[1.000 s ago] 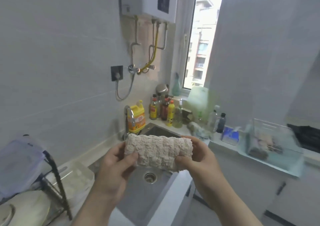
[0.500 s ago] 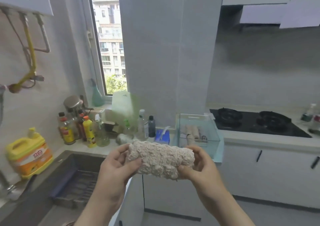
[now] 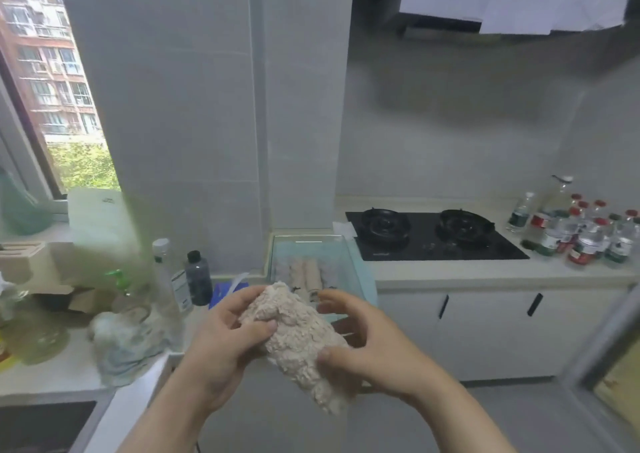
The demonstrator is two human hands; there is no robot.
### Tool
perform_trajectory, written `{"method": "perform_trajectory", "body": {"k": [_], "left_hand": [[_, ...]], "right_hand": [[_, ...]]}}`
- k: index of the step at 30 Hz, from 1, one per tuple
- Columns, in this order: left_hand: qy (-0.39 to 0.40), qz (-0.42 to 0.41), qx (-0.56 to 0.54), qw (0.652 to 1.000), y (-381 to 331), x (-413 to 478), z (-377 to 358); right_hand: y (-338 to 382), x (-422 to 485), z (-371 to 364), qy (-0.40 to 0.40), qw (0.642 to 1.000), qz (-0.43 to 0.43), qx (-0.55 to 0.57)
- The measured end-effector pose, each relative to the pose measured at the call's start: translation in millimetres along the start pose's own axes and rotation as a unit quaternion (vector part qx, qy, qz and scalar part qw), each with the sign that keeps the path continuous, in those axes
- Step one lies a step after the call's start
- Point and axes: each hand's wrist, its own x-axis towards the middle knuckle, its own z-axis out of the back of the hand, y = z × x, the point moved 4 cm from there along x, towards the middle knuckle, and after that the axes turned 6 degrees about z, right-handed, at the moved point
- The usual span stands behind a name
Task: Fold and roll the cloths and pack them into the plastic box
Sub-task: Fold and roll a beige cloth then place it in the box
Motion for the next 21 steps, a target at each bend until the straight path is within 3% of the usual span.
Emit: {"method": "perform_trajectory", "body": {"k": [10,16,19,21], "left_hand": [[0.057,0.139,-0.088,0.985,40.9,215.2,30.2],[-0.035,0.211,-0.034,0.976,79.6,309.0,27.7],[-0.098,0.264,0.045,0.958,102.9,330.8,43.9],[-0.093,0.316,0.080,0.941,123.0,339.2,53.8]], "right_hand": [[-74.0,187.7,37.9,0.094,0.994,-0.057,0.022],[-149.1,257.3,59.8,-0.033,0.983,-0.171,0.051],[-191.0,266.2,60.9,-0.028,0.968,-0.247,-0.027],[-218.3,269.6,54.0,-0.002,0.954,-0.275,-0.120]]}}
